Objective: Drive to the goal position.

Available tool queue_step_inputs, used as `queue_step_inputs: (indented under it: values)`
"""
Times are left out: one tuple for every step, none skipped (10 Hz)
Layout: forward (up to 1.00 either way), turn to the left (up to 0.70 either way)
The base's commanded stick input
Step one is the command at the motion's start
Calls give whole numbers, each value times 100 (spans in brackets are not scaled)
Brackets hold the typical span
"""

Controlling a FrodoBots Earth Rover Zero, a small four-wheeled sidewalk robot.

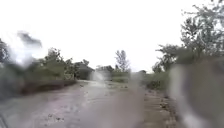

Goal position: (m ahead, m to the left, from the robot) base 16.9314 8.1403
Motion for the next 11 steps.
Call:
queue_step_inputs:
  values:
    - [70, 4]
    - [70, 14]
    - [70, 12]
    - [70, 0]
    - [70, 0]
    - [70, 0]
    - [70, 0]
    - [70, 0]
    - [70, 0]
    - [70, 0]
    - [70, 0]
